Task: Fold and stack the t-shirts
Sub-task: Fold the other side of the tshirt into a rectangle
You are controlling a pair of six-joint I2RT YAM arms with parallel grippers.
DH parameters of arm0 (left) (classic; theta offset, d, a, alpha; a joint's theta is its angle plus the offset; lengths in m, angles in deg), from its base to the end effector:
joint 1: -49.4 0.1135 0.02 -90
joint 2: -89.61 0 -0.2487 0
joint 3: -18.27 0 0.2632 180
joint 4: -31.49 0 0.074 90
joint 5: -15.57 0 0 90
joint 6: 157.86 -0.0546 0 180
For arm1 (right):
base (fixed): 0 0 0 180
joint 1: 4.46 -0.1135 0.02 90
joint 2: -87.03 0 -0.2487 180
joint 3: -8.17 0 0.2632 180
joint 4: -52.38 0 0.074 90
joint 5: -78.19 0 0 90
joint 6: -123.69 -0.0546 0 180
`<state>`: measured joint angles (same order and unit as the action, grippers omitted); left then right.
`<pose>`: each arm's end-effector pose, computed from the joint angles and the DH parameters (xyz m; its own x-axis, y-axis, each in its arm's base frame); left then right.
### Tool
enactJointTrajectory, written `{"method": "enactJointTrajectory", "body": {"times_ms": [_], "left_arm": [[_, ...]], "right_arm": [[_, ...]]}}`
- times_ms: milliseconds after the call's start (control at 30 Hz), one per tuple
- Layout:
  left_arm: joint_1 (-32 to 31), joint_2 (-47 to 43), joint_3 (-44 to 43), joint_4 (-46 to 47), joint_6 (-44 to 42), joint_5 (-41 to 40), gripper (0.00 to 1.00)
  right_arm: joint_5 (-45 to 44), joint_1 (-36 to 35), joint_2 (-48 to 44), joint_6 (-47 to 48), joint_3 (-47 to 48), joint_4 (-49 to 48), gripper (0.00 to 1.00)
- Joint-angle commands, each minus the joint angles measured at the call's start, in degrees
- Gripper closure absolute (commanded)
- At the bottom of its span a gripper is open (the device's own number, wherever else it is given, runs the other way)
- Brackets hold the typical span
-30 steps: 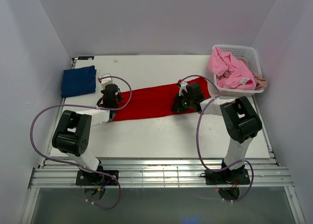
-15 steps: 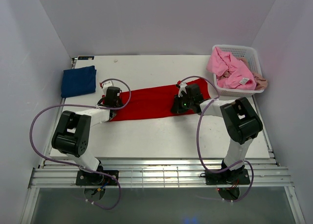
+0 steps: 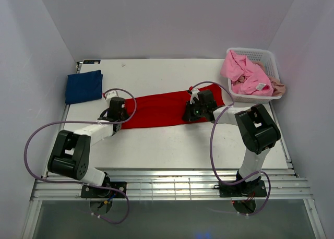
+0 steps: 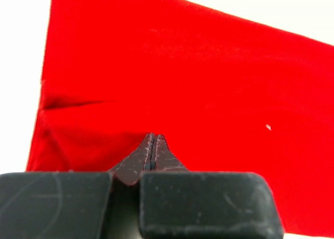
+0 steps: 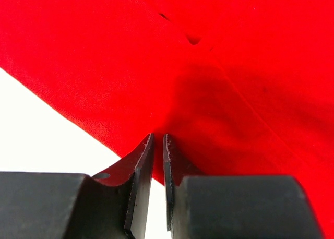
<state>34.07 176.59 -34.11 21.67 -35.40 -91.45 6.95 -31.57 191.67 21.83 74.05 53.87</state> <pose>0.3068 -0.0675 0.1241 -0.5970 -0.3685 -0.7126 -0.3191 0.9241 -0.2105 0.3338 0.1906 0.1081 -0.6964 -0.1379 -0.7042 -0.5179 0.7759 0.3602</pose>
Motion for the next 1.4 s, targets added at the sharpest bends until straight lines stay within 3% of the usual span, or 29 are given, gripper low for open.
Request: {"method": "enactJointTrajectory", "body": {"times_ms": [0, 167, 900, 1367], "left_arm": [[-0.14, -6.82, 2.10, 1.83, 0.23, 0.06, 1.00], [-0.14, -9.64, 3.78, 0.78, -0.21, 0.05, 1.00], [0.39, 0.65, -3.07, -7.22, 1.98, -4.87, 1.00], [5.66, 2.76, -3.69, -7.93, 1.11, -6.80, 1.00]], "right_arm": [[-0.83, -1.28, 1.79, -0.09, -2.26, 6.41, 0.82], [-0.57, -1.80, 2.32, -0.54, -2.08, 6.06, 0.82], [-1.80, -2.33, 0.22, -0.10, -2.70, 7.38, 0.82], [-2.42, -2.33, -1.89, 0.34, -5.25, 7.64, 0.82]]}}
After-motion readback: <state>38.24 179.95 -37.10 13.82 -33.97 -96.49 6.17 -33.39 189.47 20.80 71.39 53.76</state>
